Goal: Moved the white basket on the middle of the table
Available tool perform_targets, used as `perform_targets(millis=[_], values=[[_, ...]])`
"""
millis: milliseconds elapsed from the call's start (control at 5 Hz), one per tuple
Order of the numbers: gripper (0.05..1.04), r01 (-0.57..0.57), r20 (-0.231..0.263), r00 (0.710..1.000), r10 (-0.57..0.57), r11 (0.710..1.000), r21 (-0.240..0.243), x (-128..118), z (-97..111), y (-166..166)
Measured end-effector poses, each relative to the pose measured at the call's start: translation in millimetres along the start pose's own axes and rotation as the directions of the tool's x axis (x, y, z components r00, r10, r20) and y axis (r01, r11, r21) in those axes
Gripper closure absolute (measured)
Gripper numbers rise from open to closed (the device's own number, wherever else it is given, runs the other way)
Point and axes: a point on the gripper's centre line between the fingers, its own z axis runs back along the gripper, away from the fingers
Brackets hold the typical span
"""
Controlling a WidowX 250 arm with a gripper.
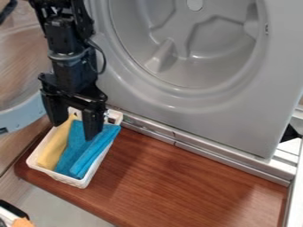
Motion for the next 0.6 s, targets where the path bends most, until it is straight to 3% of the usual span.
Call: perform_targets(millis=[400,600], values=[[0.083,-0.033,-0.012,0.999,0.033,0.999,-0.013,8.7,-21.2,0.1],[0.083,-0.098,0.033,0.995,0.098,0.995,0.009,28.2,-42.7,-3.9]])
